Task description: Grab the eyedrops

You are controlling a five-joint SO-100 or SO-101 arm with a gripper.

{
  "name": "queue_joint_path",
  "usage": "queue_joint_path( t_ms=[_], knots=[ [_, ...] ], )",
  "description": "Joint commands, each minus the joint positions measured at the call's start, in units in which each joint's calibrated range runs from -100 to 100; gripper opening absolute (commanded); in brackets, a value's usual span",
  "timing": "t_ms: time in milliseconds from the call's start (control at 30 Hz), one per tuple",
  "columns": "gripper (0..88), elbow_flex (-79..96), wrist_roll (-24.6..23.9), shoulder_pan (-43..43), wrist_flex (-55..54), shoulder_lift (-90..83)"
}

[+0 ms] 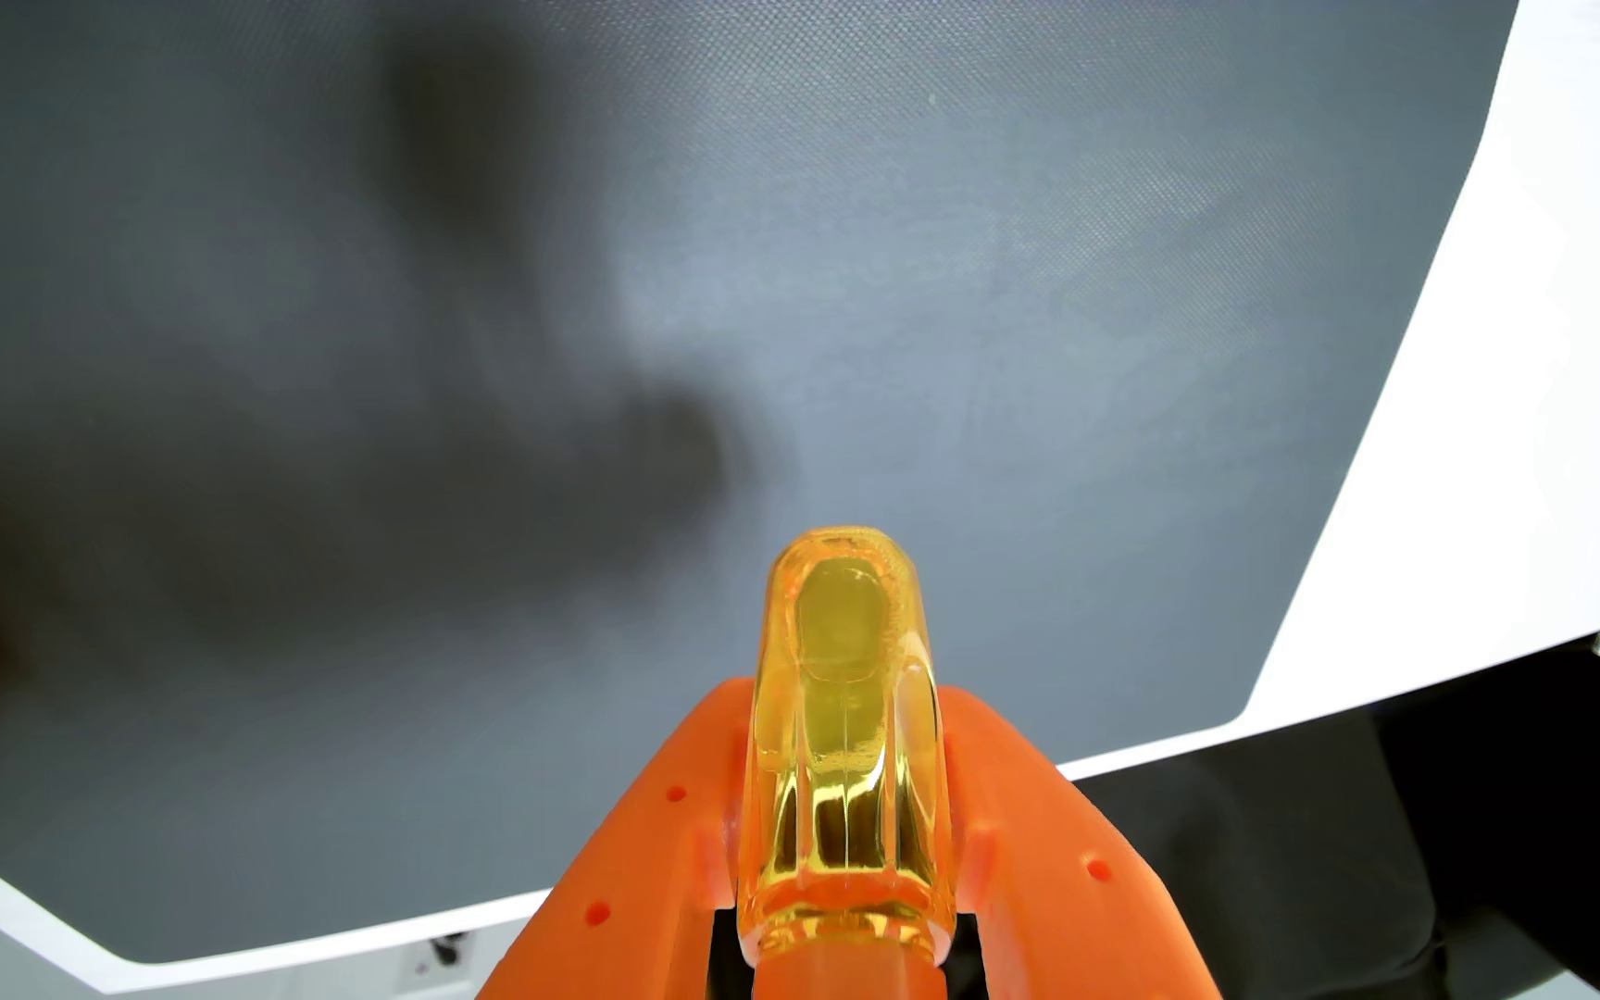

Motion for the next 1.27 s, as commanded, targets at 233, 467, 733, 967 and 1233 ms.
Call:
queue_joint_path(
  t_ms=[233,467,733,967,1233],
  knots=[
    [0.8,0.1,0.2,0.4,-0.2,-3.0],
    [0.8,0.1,0.5,0.2,0.2,-3.0],
    [0.9,0.1,1.0,0.4,-0.3,-3.2],
    [0.9,0.1,1.0,0.3,-0.3,-3.2],
    [0.9,-0.2,0.9,0.4,-0.3,-2.8]
  ],
)
